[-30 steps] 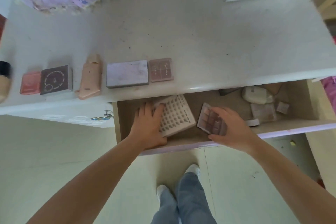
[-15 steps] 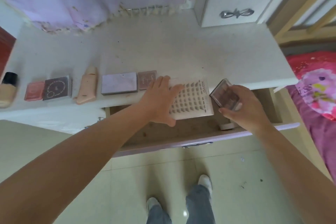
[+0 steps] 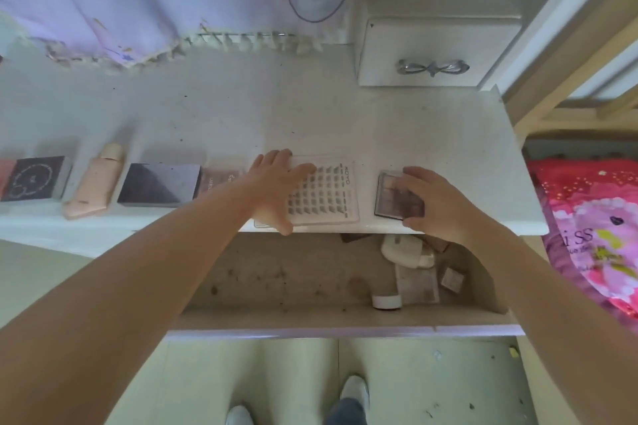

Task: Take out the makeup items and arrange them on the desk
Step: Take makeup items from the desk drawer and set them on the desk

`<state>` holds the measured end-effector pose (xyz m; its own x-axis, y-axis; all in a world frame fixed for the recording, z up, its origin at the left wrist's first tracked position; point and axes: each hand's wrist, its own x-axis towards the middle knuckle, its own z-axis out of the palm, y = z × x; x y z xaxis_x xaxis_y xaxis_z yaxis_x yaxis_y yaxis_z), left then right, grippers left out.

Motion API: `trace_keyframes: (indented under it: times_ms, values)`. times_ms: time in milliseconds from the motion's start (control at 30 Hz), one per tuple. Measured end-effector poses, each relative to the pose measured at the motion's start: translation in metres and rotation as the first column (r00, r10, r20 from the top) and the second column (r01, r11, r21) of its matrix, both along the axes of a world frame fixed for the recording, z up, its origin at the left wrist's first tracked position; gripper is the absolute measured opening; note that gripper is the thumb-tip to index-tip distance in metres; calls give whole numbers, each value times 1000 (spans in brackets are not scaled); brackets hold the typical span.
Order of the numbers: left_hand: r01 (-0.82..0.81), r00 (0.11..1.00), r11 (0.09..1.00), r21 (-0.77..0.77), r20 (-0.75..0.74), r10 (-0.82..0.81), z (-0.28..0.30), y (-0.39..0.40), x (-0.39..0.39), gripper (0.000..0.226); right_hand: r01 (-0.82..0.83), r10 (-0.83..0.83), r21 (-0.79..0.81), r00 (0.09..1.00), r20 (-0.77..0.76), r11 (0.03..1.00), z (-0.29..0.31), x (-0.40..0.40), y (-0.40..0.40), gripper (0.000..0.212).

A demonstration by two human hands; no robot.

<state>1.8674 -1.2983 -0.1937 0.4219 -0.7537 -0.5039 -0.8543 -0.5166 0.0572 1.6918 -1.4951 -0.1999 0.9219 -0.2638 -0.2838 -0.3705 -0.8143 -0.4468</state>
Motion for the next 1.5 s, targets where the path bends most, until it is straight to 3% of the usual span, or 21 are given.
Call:
trace_keyframes:
  times_ms: [333, 433, 533, 567, 633, 700, 767, 867, 1033, 1200, 1367, 1500]
  values:
    - [-32, 998, 999, 27, -49, 33, 4, 2, -5, 109, -105, 106, 48, 994, -14, 993, -7, 16, -11, 64]
    - [-16, 999, 983, -182, -43, 8, 9, 1, -29, 97, -83, 84, -88, 996, 7, 993, -6, 4, -8, 69]
    - [146, 989, 833, -534, 80, -122, -2, 3, -77, 54, 29, 8, -92, 924, 383, 995, -8, -31, 6, 43]
    - [170, 985, 800, -576, 69, -160, -12, 2, -96, 38, 63, -15, -95, 899, 437, 994, -13, -46, 12, 31]
    - [78, 984, 897, -435, -112, -140, -34, -3, -130, 27, 50, -28, -61, 946, 322, 997, -27, -68, 21, 19]
    - [-71, 952, 982, -176, -307, 14, -63, -14, -154, 30, 46, -46, 0, 997, 68, 999, -50, -79, 23, 27]
    - [-195, 881, 979, -52, -448, 152, -85, -29, -166, 38, 83, -84, -5, 992, -90, 997, -69, -78, 18, 43]
    - [-292, 782, 956, 13, -573, 246, -104, -47, -174, 48, 111, -118, -46, 976, -181, 993, -86, -65, 12, 59]
    - [-238, 736, 955, 176, -609, 296, -114, -54, -175, 46, -22, -46, -242, 962, -270, 970, -102, -52, 10, 59]
    - [-296, 720, 942, 155, -612, 327, -112, -46, -166, 38, -67, -30, -301, 951, -306, 951, -106, -41, 10, 59]
    - [-354, 643, 923, 152, -677, 358, -107, -29, -154, 27, -68, -42, -259, 918, -395, 963, -105, -49, 11, 69]
    - [-320, 687, 942, 102, -660, 304, -92, -15, -146, 23, -91, -16, -240, 912, -409, 967, -100, -73, 16, 64]
